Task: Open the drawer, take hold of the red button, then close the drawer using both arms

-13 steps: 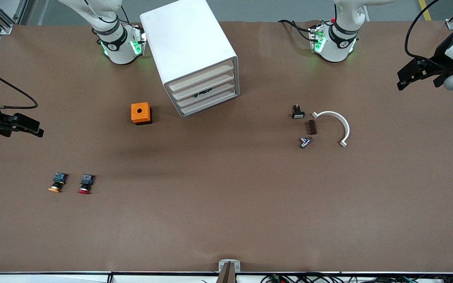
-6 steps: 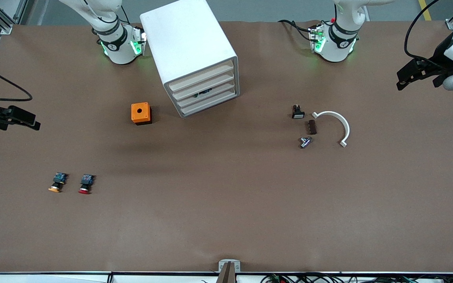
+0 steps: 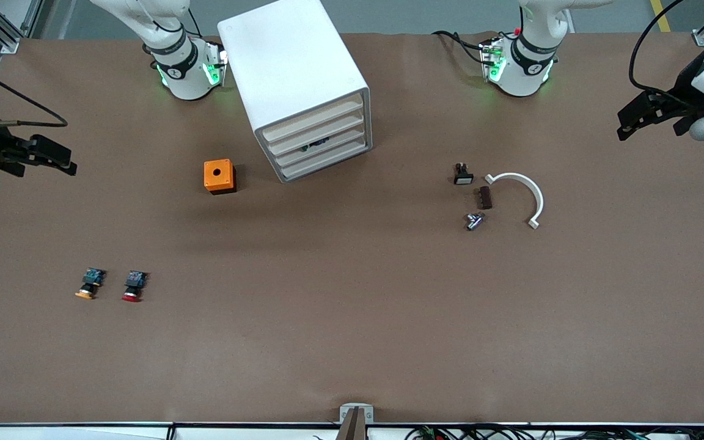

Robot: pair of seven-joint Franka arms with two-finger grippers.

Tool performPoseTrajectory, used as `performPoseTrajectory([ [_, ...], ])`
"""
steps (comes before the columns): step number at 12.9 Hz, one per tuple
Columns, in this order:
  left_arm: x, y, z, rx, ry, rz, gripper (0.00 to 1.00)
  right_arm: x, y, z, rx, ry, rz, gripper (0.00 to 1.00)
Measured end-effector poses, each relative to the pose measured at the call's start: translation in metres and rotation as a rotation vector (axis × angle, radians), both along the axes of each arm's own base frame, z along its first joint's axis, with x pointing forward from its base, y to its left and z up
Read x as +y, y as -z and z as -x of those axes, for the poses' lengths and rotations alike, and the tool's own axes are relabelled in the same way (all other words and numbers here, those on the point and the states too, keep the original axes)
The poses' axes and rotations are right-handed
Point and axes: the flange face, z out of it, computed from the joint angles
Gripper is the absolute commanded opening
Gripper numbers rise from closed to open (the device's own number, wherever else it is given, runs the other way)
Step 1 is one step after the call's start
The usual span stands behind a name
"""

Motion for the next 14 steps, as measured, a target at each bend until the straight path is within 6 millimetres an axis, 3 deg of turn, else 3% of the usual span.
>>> performPoseTrajectory([
  [4, 0.0, -0.002, 0.001, -0.005, 0.0, 0.0, 1.0, -0.011, -0.006, 0.013, 0.007, 0.024, 0.007, 1.0],
  [9, 0.0, -0.006, 0.001, -0.012, 0.001, 0.001, 1.0, -0.024, -0.008, 0.015, 0.004, 0.046, 0.009, 1.0],
  [14, 0.0, -0.002, -0.002, -0.004, 0.001, 0.001, 1.0, -0.012, -0.014, 0.015, -0.032, 0.021, 0.011, 1.0],
])
